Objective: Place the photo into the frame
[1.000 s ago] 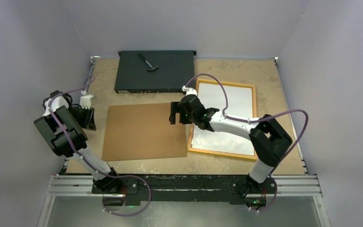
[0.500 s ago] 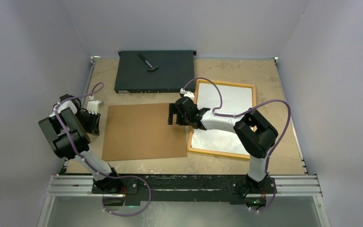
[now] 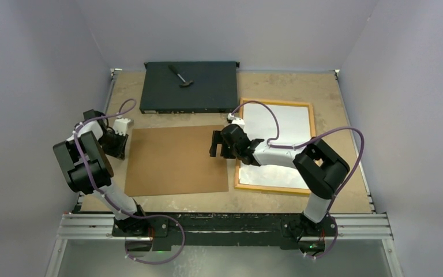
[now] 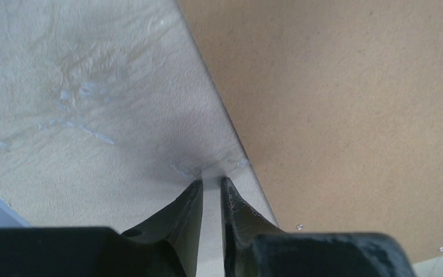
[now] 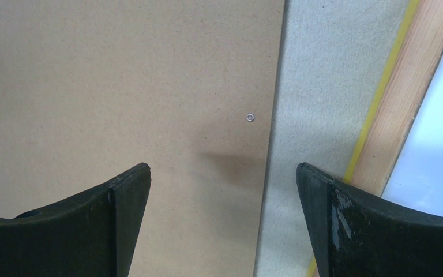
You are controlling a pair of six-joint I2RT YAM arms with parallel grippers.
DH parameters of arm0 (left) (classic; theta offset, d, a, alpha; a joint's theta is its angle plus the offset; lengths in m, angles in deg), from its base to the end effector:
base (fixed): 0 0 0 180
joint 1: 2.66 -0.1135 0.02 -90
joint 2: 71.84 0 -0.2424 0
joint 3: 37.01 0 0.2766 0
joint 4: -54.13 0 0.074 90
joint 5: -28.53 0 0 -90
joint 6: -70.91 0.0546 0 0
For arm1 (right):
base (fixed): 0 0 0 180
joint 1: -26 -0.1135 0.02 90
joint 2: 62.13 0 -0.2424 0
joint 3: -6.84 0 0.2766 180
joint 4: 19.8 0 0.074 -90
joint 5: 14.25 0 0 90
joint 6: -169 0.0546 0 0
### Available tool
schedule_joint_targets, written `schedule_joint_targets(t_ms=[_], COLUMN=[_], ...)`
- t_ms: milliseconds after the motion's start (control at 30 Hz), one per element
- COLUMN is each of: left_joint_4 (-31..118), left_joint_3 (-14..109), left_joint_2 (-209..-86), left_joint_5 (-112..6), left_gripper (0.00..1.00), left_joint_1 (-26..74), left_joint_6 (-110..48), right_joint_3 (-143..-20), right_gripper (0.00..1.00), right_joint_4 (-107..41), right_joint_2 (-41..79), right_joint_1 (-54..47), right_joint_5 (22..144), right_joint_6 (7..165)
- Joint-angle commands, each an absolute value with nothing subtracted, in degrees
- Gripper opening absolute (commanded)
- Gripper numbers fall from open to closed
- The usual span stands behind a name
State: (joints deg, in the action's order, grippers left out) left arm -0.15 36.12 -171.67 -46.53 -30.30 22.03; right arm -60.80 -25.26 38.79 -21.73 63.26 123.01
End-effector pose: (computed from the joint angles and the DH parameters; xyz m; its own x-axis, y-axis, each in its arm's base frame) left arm 0.2974 0.1399 0.1029 -0.9303 0.2301 -0.2856 0.2647 0.9602 -0.0887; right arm 0.2754 0.2854 0.1201 -0.7259 0.2099 -0.6550 -0.1456 0.8838 0.4446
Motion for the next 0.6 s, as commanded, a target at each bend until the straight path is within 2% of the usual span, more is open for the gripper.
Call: schedule_joint_targets(t_ms=[0, 67, 200, 567], left_joint_4=[4.87, 6.15, 6.78, 6.46], left_joint_3=[33.39, 32.86, 32.32, 32.18], left_joint_2=[-174.65, -174.27, -175.44, -178.74], left_joint_5=[-44.49, -44.61, -44.49, -42.29], left_gripper=[0.11, 0.05, 0.0, 0.0], left_joint_1=[-27.95, -27.48, -26.53, -24.83], left_joint_6=[19.94, 19.2, 18.38, 17.5], right_joint_3=[-61.52, -63.06, -65.09, -65.14], right_gripper=[0.99, 0.99, 0.99, 0.99], right_joint_4=[-23.34, -23.08, -23.04, -15.17], right_joint_2=[40.75, 42.21, 44.21, 42.03], right_joint_1=[-21.94, -21.95, -21.91, -19.63], right_joint_5=[66.94, 68.77, 73.33, 85.71], right_joint_6=[125.22, 126.06, 128.21, 138.22])
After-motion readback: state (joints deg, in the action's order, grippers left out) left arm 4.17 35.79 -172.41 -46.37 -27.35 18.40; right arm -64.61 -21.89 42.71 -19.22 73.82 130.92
